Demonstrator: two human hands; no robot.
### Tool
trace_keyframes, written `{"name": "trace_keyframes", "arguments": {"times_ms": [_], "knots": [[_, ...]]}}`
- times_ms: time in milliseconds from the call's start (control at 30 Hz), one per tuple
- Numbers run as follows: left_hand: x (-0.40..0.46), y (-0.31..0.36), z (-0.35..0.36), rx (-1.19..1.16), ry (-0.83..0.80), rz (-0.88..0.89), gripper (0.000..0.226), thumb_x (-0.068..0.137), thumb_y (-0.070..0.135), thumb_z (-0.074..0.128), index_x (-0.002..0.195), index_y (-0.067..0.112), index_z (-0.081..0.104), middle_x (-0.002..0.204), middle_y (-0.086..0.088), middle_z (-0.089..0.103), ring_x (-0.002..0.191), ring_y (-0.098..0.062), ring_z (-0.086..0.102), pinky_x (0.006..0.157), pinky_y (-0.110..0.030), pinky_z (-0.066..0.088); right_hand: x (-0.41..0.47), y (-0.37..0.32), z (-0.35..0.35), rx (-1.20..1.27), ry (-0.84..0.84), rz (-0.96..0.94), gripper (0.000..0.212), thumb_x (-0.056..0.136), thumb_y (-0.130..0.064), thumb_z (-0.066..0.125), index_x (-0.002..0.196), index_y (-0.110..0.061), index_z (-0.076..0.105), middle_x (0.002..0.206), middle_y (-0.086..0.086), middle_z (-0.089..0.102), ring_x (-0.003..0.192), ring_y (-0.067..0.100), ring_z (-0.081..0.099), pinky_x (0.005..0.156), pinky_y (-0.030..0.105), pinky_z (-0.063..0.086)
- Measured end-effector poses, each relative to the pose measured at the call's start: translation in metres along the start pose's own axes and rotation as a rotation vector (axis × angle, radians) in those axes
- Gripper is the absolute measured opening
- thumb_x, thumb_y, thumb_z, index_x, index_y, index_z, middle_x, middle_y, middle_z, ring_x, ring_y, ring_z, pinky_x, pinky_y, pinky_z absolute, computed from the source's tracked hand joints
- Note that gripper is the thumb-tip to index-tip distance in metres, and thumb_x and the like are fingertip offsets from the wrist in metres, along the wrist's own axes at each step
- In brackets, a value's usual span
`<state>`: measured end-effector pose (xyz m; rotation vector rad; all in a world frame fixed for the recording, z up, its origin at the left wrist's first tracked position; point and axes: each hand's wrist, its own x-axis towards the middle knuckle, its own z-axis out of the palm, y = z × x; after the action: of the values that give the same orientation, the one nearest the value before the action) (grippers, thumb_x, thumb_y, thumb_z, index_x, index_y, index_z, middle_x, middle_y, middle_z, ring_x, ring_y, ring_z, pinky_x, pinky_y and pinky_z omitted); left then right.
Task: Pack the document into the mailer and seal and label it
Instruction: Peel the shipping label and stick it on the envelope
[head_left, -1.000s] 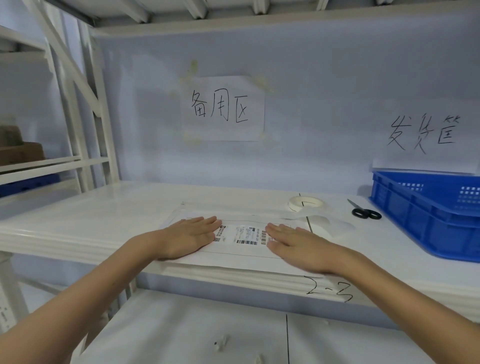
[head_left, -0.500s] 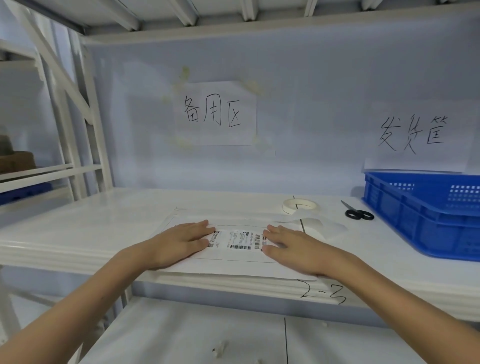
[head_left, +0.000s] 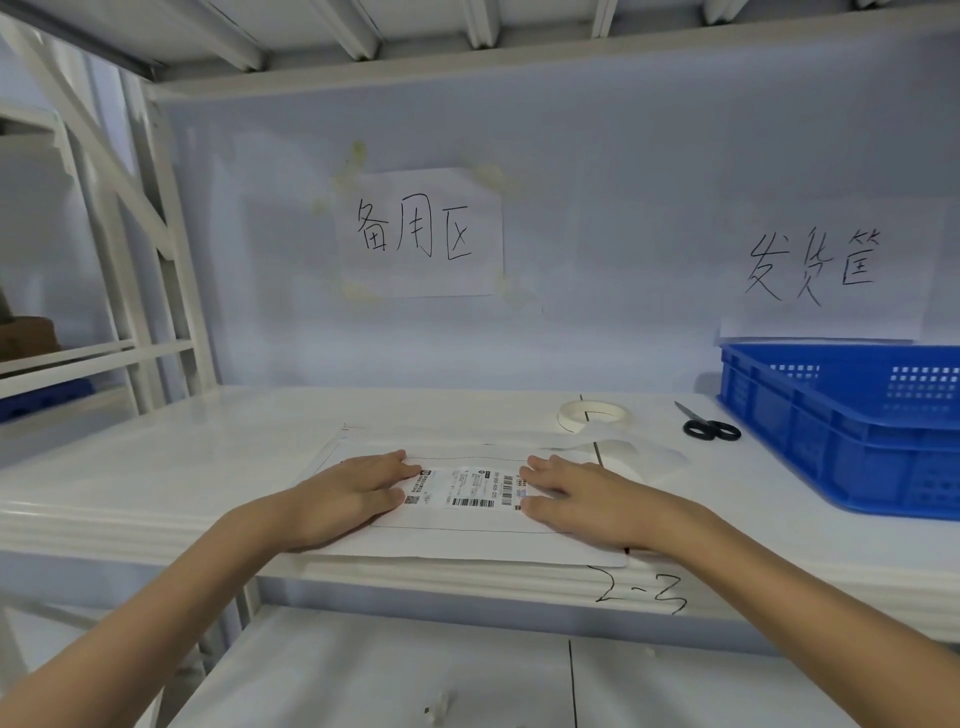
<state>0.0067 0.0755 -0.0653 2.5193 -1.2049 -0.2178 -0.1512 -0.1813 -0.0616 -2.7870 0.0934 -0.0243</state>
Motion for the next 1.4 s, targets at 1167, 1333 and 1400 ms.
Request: {"name": "trace_keyframes", "arguments": {"times_ms": [1167, 1333, 1400], "knots": [[-0.009, 0.020, 0.003, 0.184, -0.030, -0.034, 0.062, 0.101, 0.059, 0.018, 0.157, 0.033, 0.014, 0.162, 0.021, 0.012, 0.150, -0.003, 0.007, 0.118, -0.020, 0.001, -0.008, -0.003, 0.008, 0.009, 0.093, 0.024, 0.075, 0.091, -0.073, 0.028, 0.152, -0.029, 0.033, 0.162, -0.009, 0.020, 0.151, 0.009, 0.008, 0.121, 0.035, 0.014], [-0.011, 0.024, 0.003, 0.216, -0.017, -0.037, 0.060, 0.101, 0.058, 0.017, 0.157, 0.035, 0.015, 0.161, 0.024, 0.014, 0.150, -0.001, 0.008, 0.115, -0.019, 0.003, -0.007, -0.003, 0.009, 0.018, 0.096, 0.034, 0.074, 0.090, -0.073, 0.028, 0.150, -0.030, 0.036, 0.161, -0.009, 0.024, 0.150, 0.009, 0.011, 0.121, 0.037, 0.016], [-0.012, 0.024, 0.001, 0.219, -0.020, -0.049, 0.061, 0.100, 0.060, 0.016, 0.156, 0.037, 0.016, 0.161, 0.025, 0.015, 0.149, -0.001, 0.009, 0.116, -0.021, 0.004, -0.010, -0.006, 0.006, 0.009, 0.100, 0.028, 0.066, 0.094, -0.068, 0.029, 0.143, -0.028, 0.047, 0.153, -0.007, 0.039, 0.146, 0.014, 0.026, 0.115, 0.035, 0.026]]}}
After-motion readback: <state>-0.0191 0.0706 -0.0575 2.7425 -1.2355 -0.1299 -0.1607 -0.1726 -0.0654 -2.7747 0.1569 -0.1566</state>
